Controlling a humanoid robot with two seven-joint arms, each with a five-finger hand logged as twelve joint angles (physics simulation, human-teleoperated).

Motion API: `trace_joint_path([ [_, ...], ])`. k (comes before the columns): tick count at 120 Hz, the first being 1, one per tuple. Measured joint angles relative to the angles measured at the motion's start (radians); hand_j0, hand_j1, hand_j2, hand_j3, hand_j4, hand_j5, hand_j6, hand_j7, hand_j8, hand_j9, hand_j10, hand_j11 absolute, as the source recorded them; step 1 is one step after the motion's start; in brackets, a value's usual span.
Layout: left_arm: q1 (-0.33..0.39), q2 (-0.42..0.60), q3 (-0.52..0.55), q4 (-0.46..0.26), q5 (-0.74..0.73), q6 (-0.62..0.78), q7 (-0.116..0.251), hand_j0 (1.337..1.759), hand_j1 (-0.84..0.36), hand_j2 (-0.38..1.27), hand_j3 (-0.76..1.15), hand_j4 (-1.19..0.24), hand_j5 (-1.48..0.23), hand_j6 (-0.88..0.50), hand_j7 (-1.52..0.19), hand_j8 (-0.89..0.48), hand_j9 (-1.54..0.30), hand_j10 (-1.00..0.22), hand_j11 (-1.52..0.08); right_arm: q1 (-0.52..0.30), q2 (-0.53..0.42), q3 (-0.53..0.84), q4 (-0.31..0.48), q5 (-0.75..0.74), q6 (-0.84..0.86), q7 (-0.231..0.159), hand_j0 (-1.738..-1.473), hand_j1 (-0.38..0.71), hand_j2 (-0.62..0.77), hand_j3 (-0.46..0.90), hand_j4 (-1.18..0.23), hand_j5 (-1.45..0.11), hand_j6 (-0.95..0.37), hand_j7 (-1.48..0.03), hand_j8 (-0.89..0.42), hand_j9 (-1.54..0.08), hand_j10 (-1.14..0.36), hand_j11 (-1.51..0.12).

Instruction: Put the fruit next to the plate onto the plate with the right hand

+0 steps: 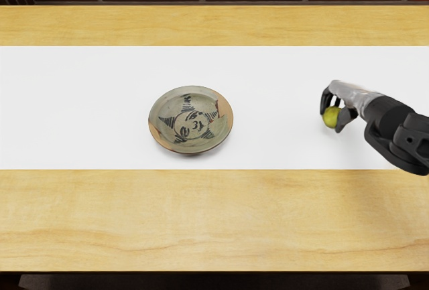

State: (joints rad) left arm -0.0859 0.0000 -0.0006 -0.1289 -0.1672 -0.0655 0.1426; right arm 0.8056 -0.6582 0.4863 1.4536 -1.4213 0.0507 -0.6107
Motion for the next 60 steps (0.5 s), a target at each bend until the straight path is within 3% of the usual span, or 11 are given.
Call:
trace_joint_path([
  [11, 0.0, 0.0, 0.0, 0.0, 0.0, 0.0, 0.0, 1.658, 0.32, 0.0, 0.0, -0.02, -0.03, -0.02, -0.03, -0.02, -0.03, -0.02, -0.03, 0.016, 0.001, 0.0, 0.0, 0.01, 0.01, 0.0, -1.657, 0.33, 0.54, 0.0, -0.79, -1.15, -0.45, -1.08, -0.41, -1.14, -0.8, -1.14],
  [60, 0.0, 0.0, 0.0, 0.0, 0.0, 0.0, 0.0, 1.658, 0.32, 0.0, 0.0, -0.02, -0.03, -0.02, -0.03, -0.02, -0.03, -0.02, -0.03, 0.094, 0.052, -0.004, 0.0, 0.032, 0.067, 0.0, -1.658, 0.38, 0.59, 0.0, -0.8, -1.23, -0.41, -1.11, -0.36, -1.18, -0.82, -1.19],
])
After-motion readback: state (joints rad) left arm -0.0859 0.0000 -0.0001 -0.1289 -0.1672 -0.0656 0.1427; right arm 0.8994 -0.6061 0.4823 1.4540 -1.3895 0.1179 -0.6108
